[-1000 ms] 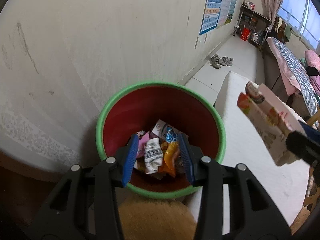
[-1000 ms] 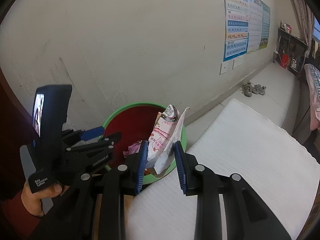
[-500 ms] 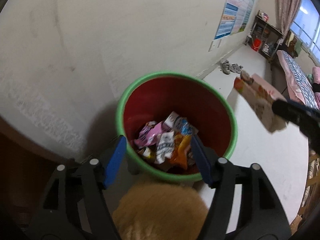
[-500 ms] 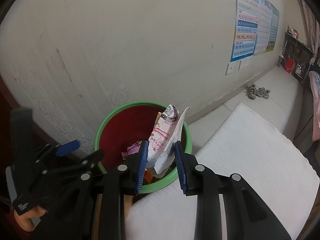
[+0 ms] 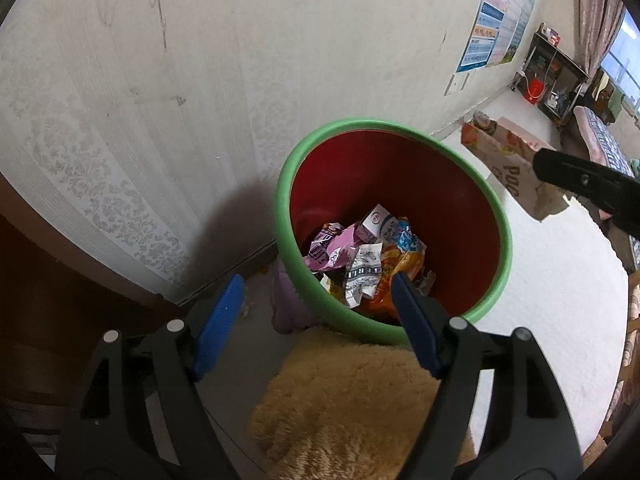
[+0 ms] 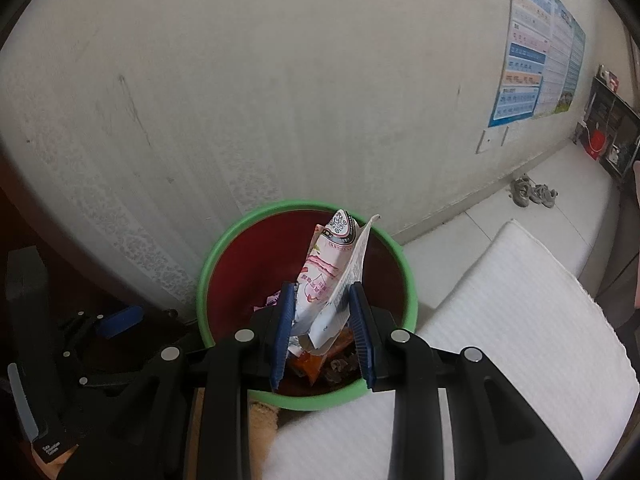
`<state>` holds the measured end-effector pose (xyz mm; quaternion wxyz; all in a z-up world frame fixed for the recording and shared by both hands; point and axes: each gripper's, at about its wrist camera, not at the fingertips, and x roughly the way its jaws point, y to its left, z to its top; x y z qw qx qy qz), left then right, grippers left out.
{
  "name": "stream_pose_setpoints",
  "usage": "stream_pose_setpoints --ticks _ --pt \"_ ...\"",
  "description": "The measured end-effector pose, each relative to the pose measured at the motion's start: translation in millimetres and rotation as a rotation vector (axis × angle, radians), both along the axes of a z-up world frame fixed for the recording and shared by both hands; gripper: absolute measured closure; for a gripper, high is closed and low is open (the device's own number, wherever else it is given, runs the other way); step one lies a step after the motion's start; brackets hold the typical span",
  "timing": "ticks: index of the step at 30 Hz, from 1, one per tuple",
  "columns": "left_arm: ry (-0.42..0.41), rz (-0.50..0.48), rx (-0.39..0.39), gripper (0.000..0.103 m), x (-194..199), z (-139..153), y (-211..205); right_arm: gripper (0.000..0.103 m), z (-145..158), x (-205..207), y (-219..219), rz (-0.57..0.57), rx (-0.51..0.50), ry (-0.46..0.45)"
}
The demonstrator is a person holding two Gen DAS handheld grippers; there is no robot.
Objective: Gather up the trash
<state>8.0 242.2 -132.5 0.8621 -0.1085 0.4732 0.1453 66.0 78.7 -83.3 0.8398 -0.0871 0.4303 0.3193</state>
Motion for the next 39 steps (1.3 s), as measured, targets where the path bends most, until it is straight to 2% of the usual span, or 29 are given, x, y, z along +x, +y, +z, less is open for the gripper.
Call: stream_pose_setpoints --ticks 2,8,14,17,23,25,27,28,30,35,39 --pt "0.0 0.001 -0.004 0.03 0 -1 1 0.062 0 2 3 0.003 0.001 0.003" --pt "0.01 -0.002 -0.01 0.028 1 -4 1 0.062 0 6 9 0.003 0.003 0.006" --pt "0.003 -0.003 -0.01 0.023 2 -4 0 0.047 2 5 2 -0.017 0.009 -0.001" --pt "-0.006 -0.01 -0.006 0.022 2 -2 -4 0.039 3 4 -10 -0.042 0.02 0.001" --pt "-0.038 -0.045 -0.006 0.02 4 11 -24 0.032 10 -5 -49 -0.115 0.025 -0.009" --pt "-0.085 -0.071 -0.014 0.015 4 23 -39 0.027 17 -13 -73 -0.161 0.036 -0.015" --pt "-0.146 -0.097 -0.013 0.009 4 37 -56 0.014 25 -22 -93 -0.202 0.053 -0.033" --pt "-0.176 -0.112 -0.01 0.006 5 45 -64 0.012 31 -28 -108 -0.232 0.059 -0.05" --pt "-0.262 -0.151 0.004 0.006 7 65 -87 0.007 41 -37 -133 -0.283 0.062 -0.084" --pt "-0.428 -0.206 0.058 0.006 8 112 -139 0.007 70 -60 -200 -0.436 0.058 -0.182" --pt "-0.494 -0.199 0.066 0.006 7 141 -171 0.007 91 -79 -245 -0.525 0.072 -0.275"
